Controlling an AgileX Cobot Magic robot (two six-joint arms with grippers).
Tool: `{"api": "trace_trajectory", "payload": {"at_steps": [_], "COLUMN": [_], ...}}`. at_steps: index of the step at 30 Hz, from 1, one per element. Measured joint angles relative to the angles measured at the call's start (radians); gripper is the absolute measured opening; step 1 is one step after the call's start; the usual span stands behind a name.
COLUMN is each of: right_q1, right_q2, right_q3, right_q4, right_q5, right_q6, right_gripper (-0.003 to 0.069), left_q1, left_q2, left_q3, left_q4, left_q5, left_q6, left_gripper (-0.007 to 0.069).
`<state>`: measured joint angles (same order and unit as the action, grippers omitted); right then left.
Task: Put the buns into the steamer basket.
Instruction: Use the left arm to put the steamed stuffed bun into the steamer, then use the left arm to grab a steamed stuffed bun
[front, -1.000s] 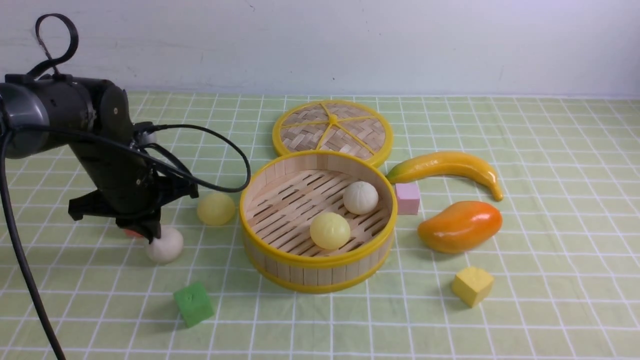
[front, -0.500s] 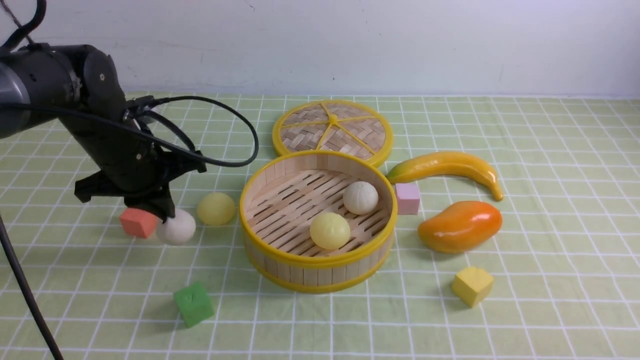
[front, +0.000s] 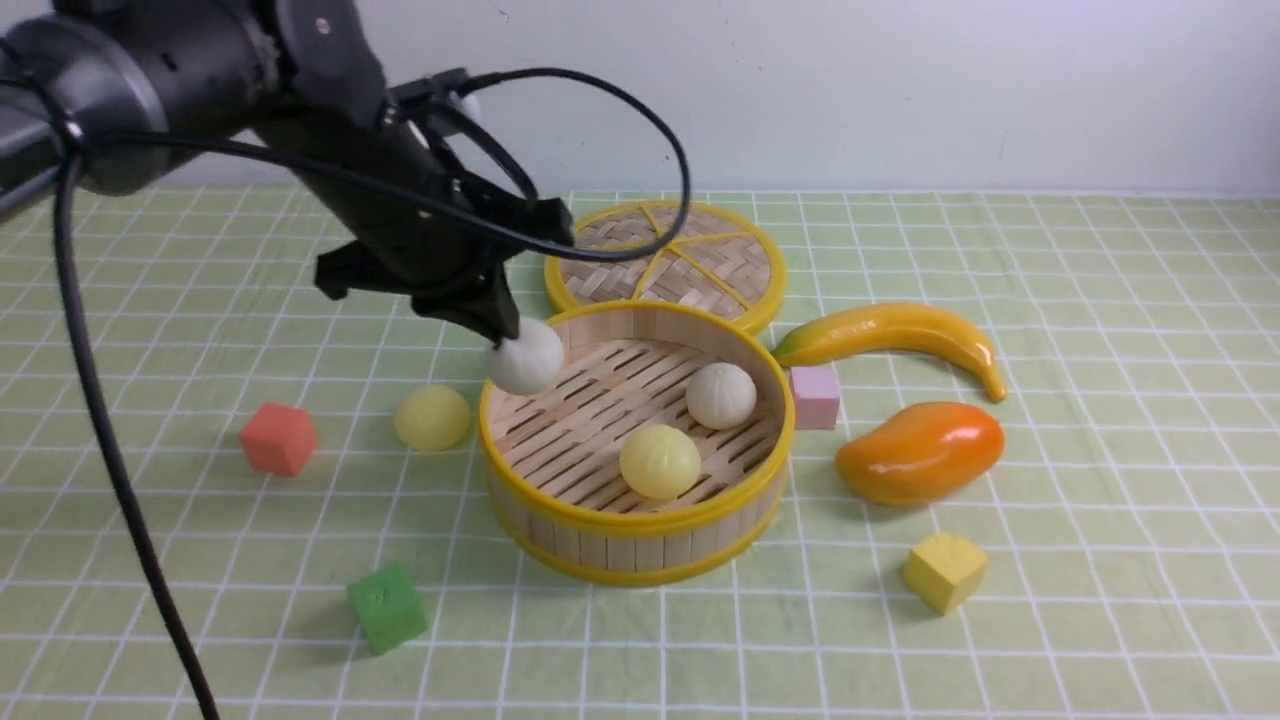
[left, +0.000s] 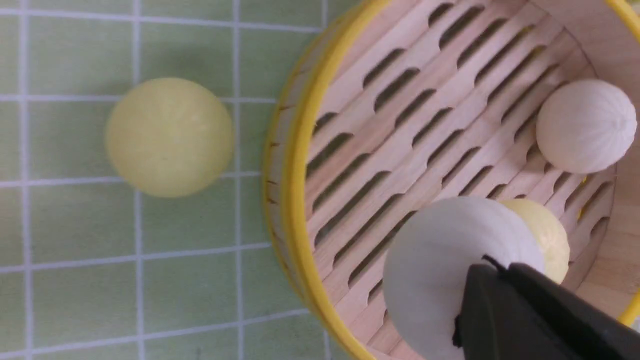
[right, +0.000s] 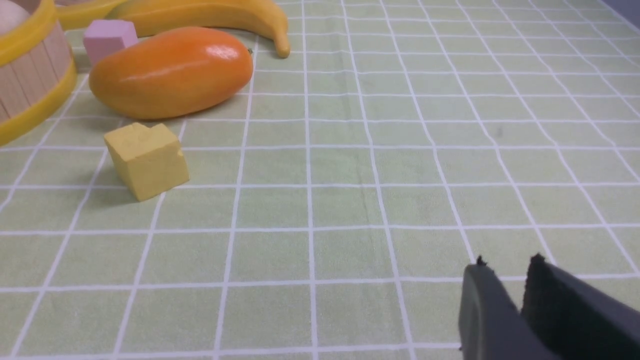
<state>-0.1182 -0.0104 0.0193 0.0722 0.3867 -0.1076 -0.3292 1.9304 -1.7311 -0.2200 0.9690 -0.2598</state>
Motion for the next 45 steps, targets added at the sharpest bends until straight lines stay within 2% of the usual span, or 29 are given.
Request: {"api": "trace_trajectory", "payload": {"at_steps": [8,11,14,18,19,21,23,31,45], "right_q1": [0.000,0.000,0.000,0.000,0.000,0.000,0.000,0.000,0.000], "right_q2": [0.000,0.000,0.000,0.000,0.000,0.000,0.000,0.000,0.000], "right_q3": [0.000,0.000,0.000,0.000,0.000,0.000,0.000,0.000,0.000], "right_q4": [0.000,0.000,0.000,0.000,0.000,0.000,0.000,0.000,0.001], "right_q5": [0.000,0.000,0.000,0.000,0.000,0.000,0.000,0.000,0.000], "right_q6": [0.000,0.000,0.000,0.000,0.000,0.000,0.000,0.000,0.000], "right_gripper": [0.0139,0.0143,0.0146,0.0146,0.0146,0.0148,0.0148,0.0153,0.0168], "left_q1": [-0.039,-0.040,-0.040,-0.039,-0.039,-0.022,0.008,0.153,0.163], "left_q2": [0.126,0.140,0.138,0.120,0.118,0.089,0.062,0.046,0.214], "left_q3": [-0.001,-0.001,-0.001,-0.001,-0.001,-0.013,-0.030,-0.063,-0.063], "left_q4": [0.002,0.009,0.013,0.014,0.014,0.018,0.025,0.045,0.037], "left_q5": [-0.044,-0.046,-0.050,-0.051,-0.051,-0.047,-0.048,-0.048,-0.078], "left_q6": [-0.004,-0.017,-0.026,-0.027,-0.027,-0.029,-0.040,-0.075,-0.079], "left_gripper": [-0.0006,0.0022,0.0113,0.0279,0.0297,0.0392,0.0433,0.0445,0.0351]}}
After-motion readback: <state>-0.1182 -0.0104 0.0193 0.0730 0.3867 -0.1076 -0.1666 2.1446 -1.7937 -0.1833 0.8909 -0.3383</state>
